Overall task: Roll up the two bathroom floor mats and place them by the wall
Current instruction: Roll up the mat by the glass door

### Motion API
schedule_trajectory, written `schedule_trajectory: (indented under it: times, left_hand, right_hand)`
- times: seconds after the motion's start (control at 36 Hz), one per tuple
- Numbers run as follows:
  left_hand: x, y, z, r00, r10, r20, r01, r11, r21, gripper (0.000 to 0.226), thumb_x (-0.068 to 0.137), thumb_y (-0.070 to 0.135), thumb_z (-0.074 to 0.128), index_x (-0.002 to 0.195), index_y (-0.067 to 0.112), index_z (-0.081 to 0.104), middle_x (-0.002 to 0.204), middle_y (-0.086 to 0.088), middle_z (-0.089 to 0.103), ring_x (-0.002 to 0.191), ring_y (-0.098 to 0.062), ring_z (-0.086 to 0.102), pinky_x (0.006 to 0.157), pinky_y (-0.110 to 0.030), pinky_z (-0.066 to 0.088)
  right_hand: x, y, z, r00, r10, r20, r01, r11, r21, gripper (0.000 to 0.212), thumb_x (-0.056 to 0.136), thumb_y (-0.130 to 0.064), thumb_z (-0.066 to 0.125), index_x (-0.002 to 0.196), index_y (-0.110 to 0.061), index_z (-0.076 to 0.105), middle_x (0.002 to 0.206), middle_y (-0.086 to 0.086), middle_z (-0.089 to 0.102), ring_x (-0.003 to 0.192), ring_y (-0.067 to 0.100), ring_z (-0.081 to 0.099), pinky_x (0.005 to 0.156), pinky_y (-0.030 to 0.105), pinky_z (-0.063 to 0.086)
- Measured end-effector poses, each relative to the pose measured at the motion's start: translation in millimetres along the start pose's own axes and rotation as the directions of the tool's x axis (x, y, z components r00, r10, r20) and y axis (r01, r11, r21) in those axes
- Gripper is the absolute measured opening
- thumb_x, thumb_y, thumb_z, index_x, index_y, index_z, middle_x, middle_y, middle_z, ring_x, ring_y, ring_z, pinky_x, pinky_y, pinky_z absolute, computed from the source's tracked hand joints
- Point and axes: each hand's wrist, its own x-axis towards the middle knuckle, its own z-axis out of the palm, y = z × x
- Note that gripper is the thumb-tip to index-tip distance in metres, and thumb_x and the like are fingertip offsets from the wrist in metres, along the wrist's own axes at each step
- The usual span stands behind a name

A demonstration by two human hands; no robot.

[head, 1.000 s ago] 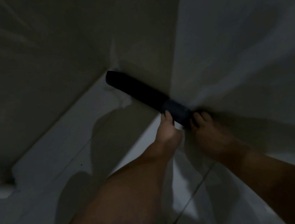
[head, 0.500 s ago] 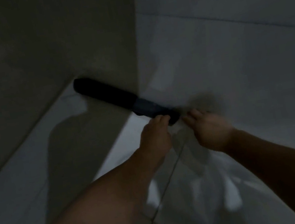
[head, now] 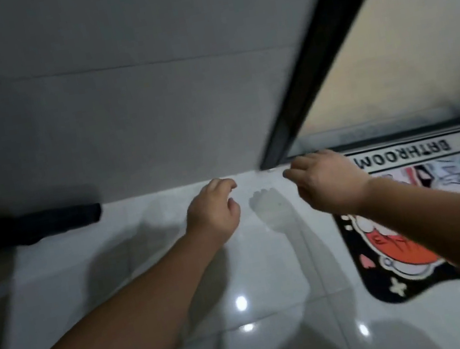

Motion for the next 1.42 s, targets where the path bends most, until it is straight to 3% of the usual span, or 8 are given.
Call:
schedule_trajectory:
  times: [0.39, 0.53, 0.67, 0.83, 1.03, 1.14, 1.31, 1.42]
  left_hand:
    - [43, 175, 29, 0.956, 0.241, 0.169, -0.253, 0.966, 0.049, 0.026, 0.082, 0.018, 0.05, 0.107, 0.02, 0.056, 0.099, 0.003, 0.055, 0.086, -0.02, 0.055, 0.074, -0.035, 0.047]
    - [67, 252, 61, 0.952, 0.258, 0.165, -0.278, 0.954, 0.113, 0.028, 0.081, 0.018, 0.05, 0.109, 0.02, 0.057, 0.096, 0.002, 0.059, 0.082, -0.018, 0.054, 0.067, -0.028, 0.042]
    - [89, 330, 109, 0.934, 0.242, 0.262, -0.294, 0.939, 0.181, 0.029, 0.082, 0.018, 0.049, 0.109, 0.019, 0.057, 0.096, 0.0, 0.058, 0.086, -0.021, 0.054, 0.069, -0.03, 0.043]
    - [111, 415, 184, 0.894, 0.211, 0.396, -0.32, 0.919, 0.232, 0.033, 0.083, 0.018, 0.05, 0.116, 0.019, 0.054, 0.109, -0.001, 0.059, 0.095, -0.021, 0.056, 0.074, -0.029, 0.044]
    - [137, 462, 268, 0.804, 0.306, 0.51, -0.455, 0.869, 0.196, 0.036, 0.083, 0.016, 0.05, 0.119, 0.018, 0.054, 0.117, -0.005, 0.058, 0.1, -0.023, 0.056, 0.078, -0.028, 0.042]
    - [150, 460, 314, 0.764, 0.348, 0.543, -0.488, 0.862, 0.135, 0.037, 0.084, 0.013, 0.05, 0.121, 0.016, 0.054, 0.12, -0.006, 0.058, 0.103, -0.025, 0.056, 0.08, -0.027, 0.041]
    - [160, 447, 365, 0.727, 0.353, 0.589, -0.465, 0.884, 0.045, 0.039, 0.084, 0.013, 0.049, 0.122, 0.02, 0.051, 0.125, -0.002, 0.055, 0.101, -0.023, 0.057, 0.083, -0.034, 0.046]
    - [152, 441, 380, 0.706, 0.374, 0.601, -0.471, 0.882, 0.004, 0.043, 0.085, 0.013, 0.049, 0.126, 0.023, 0.048, 0.128, 0.001, 0.052, 0.107, -0.019, 0.054, 0.084, -0.033, 0.046]
  right_hand:
    - [-149, 167, 8, 0.972, 0.234, -0.031, -0.236, 0.966, -0.11, 0.024, 0.089, -0.028, 0.044, 0.097, -0.018, 0.064, 0.089, 0.004, 0.065, 0.077, 0.027, 0.061, 0.063, 0.03, 0.036]
    - [-166, 232, 31, 0.922, 0.36, -0.144, -0.361, 0.932, 0.02, 0.015, 0.086, -0.025, 0.048, 0.084, -0.016, 0.06, 0.085, 0.007, 0.064, 0.072, 0.03, 0.058, 0.057, 0.029, 0.033]
    - [-192, 297, 66, 0.9, 0.423, -0.104, -0.417, 0.906, 0.074, 0.013, 0.084, -0.026, 0.048, 0.083, -0.018, 0.058, 0.087, 0.006, 0.063, 0.079, 0.029, 0.06, 0.059, 0.03, 0.035]
    - [-252, 364, 128, 0.765, 0.641, 0.058, -0.628, 0.723, 0.287, 0.014, 0.084, -0.019, 0.047, 0.089, -0.013, 0.058, 0.096, 0.01, 0.063, 0.085, 0.03, 0.059, 0.062, 0.029, 0.036]
    - [-318, 421, 202, 0.597, 0.677, 0.43, -0.801, 0.472, 0.369, 0.031, 0.085, -0.017, 0.049, 0.115, -0.008, 0.054, 0.119, 0.015, 0.053, 0.101, 0.033, 0.056, 0.086, 0.039, 0.049]
    - [-346, 437, 236, 0.494, 0.622, 0.607, -0.864, 0.433, 0.259, 0.047, 0.086, -0.019, 0.054, 0.129, -0.006, 0.041, 0.137, 0.019, 0.036, 0.115, 0.035, 0.047, 0.097, 0.043, 0.044]
    - [-374, 444, 272, 0.35, 0.633, 0.69, -0.926, 0.345, 0.154, 0.072, 0.086, -0.021, 0.054, 0.145, -0.01, 0.015, 0.15, 0.024, 0.013, 0.132, 0.04, 0.027, 0.106, 0.048, 0.035]
    - [-389, 442, 288, 0.317, 0.657, 0.684, -0.947, 0.265, 0.184, 0.079, 0.083, -0.024, 0.058, 0.146, -0.013, 0.011, 0.147, 0.027, 0.016, 0.132, 0.042, 0.023, 0.107, 0.049, 0.032]
